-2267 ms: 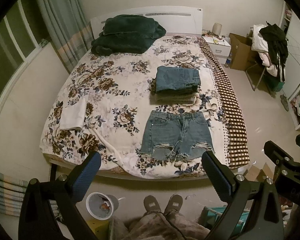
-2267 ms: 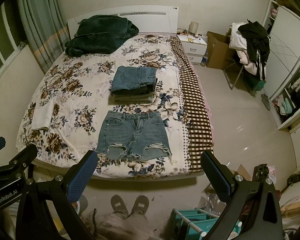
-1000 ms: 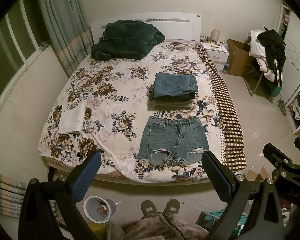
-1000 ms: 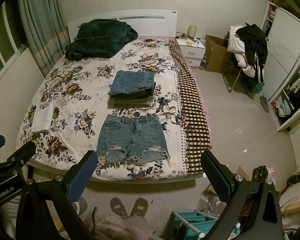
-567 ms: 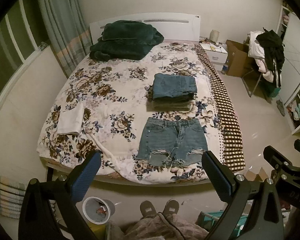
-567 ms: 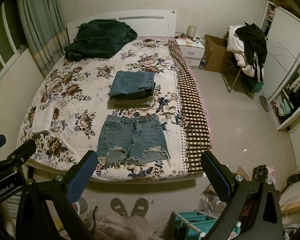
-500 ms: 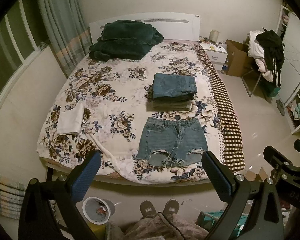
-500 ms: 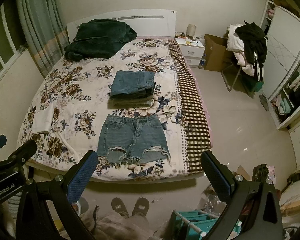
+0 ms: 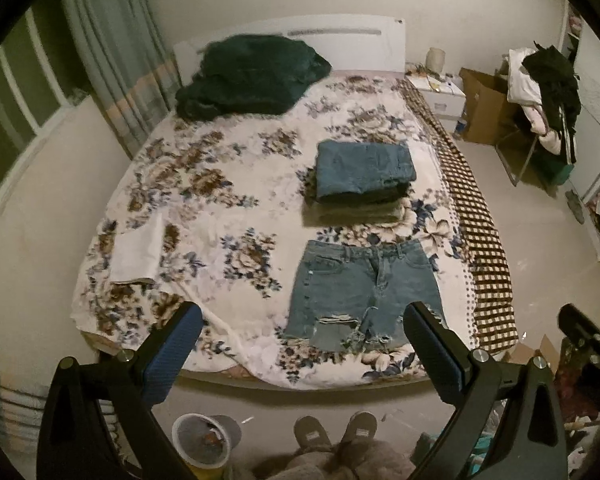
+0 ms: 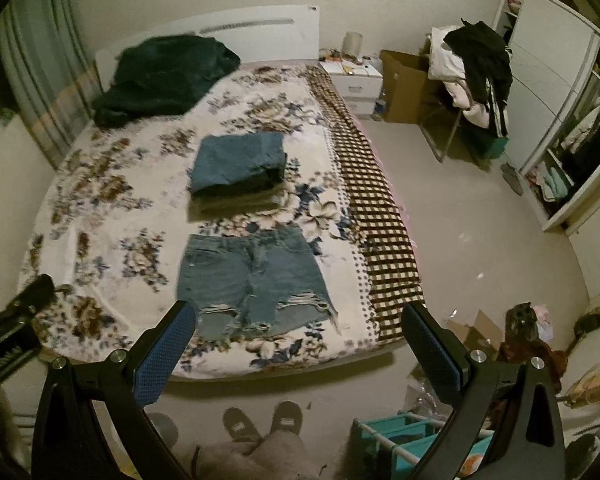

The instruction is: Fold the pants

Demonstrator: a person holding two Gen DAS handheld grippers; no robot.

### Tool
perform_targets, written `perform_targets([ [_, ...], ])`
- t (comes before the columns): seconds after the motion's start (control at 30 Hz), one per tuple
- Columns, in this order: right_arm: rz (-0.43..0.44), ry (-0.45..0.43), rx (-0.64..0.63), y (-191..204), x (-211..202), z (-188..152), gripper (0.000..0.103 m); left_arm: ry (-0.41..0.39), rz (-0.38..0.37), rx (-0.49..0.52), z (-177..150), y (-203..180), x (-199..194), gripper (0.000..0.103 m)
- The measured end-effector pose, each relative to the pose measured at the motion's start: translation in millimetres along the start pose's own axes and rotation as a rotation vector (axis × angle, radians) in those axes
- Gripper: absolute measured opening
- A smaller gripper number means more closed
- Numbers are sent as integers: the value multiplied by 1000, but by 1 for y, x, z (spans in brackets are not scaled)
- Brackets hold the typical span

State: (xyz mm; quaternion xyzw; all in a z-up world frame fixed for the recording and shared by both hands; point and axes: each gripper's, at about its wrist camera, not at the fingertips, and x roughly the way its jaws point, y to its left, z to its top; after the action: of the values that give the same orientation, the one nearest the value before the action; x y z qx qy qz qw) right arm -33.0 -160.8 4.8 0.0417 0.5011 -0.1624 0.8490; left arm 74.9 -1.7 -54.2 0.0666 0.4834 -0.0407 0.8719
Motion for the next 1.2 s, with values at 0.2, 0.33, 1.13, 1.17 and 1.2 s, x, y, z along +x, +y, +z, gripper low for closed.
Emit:
perform_targets([
  [0.2, -31, 46, -41, -1, 89, 13, 103, 60, 7, -2, 6, -18, 67, 103],
  [0.33, -5, 92, -69, -14, 161, 32, 103, 113, 42, -23, 11, -38, 115, 103],
  [1.13, 349, 565, -223, -52, 687, 96, 82, 588, 21, -277, -89, -227, 445, 103],
  [1.17, 355, 586, -223, -52, 703, 92, 82, 594, 3, -287, -97, -241, 451, 103],
  [1.2, 363, 597, -227, -50, 711, 88, 82, 595, -6, -293, -102, -253, 456, 103],
])
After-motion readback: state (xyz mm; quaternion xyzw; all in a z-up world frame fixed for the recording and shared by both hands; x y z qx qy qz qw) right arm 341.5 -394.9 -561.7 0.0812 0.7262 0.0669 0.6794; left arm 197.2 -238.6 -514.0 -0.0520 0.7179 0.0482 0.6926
